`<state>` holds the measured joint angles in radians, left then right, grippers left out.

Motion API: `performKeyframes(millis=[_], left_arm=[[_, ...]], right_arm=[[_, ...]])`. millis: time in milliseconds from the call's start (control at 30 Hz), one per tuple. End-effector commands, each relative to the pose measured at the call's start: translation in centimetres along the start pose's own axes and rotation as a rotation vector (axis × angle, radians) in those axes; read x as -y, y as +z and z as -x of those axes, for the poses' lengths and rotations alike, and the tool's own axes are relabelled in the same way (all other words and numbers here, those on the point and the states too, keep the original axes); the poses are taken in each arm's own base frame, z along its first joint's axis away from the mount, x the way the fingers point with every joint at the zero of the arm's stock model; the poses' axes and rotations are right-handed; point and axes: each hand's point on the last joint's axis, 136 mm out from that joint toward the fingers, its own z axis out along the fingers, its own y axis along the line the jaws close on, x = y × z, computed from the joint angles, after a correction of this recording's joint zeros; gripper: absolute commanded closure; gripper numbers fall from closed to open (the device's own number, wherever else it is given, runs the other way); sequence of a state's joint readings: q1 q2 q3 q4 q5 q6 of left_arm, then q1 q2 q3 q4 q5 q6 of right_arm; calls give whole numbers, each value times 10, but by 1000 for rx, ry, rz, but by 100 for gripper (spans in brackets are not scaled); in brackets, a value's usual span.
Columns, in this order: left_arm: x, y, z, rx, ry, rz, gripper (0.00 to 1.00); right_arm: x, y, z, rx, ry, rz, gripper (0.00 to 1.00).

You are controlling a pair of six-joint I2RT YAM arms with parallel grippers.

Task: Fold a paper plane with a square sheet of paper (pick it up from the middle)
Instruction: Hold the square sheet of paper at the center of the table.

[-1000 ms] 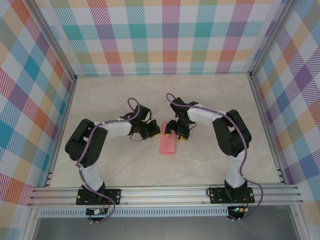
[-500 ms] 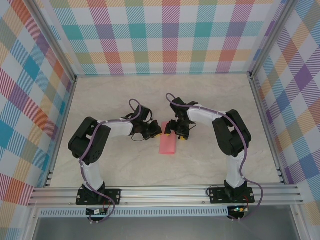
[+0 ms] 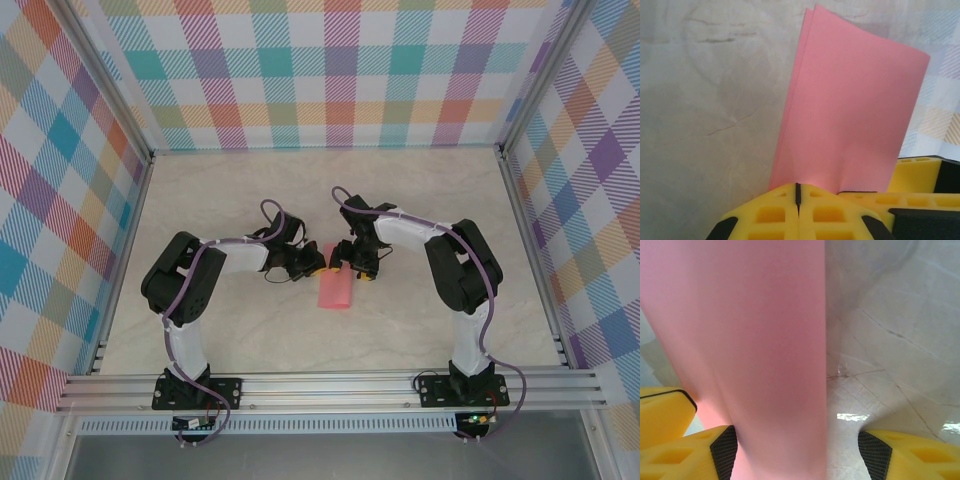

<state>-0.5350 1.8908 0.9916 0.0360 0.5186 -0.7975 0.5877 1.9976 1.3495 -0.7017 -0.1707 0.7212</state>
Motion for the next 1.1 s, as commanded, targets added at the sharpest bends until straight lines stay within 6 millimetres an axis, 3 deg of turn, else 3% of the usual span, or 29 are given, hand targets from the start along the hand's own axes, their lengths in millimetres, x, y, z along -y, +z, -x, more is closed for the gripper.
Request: performKeyframes(millis=[0,233,500,633,733,933,1067], left_arm=[[9,3,-2,-13,8,-35,100],[9,4,-2,-13,11,-39,100],[-15,15,-10,-52,-17,29,100],[-27,17,-13,-61,-15,76,100],[-32,14,-14,-61,-3,104,100],[-34,10,-15,-60,14,127,100],[-32,10,-14,-58,20,125,100]], right_arm=[[57,49,-10,-50,31,-206,29],[59,50,-11,-53,30,-211,29],[55,49,-9,-50,30,-201,29],[44,40,-5,-35,15,-164,28],[31,22,0,1,-9,-123,27],[3,-34,10,130,-82,7,24],[-10,-60,6,191,-93,134,31]])
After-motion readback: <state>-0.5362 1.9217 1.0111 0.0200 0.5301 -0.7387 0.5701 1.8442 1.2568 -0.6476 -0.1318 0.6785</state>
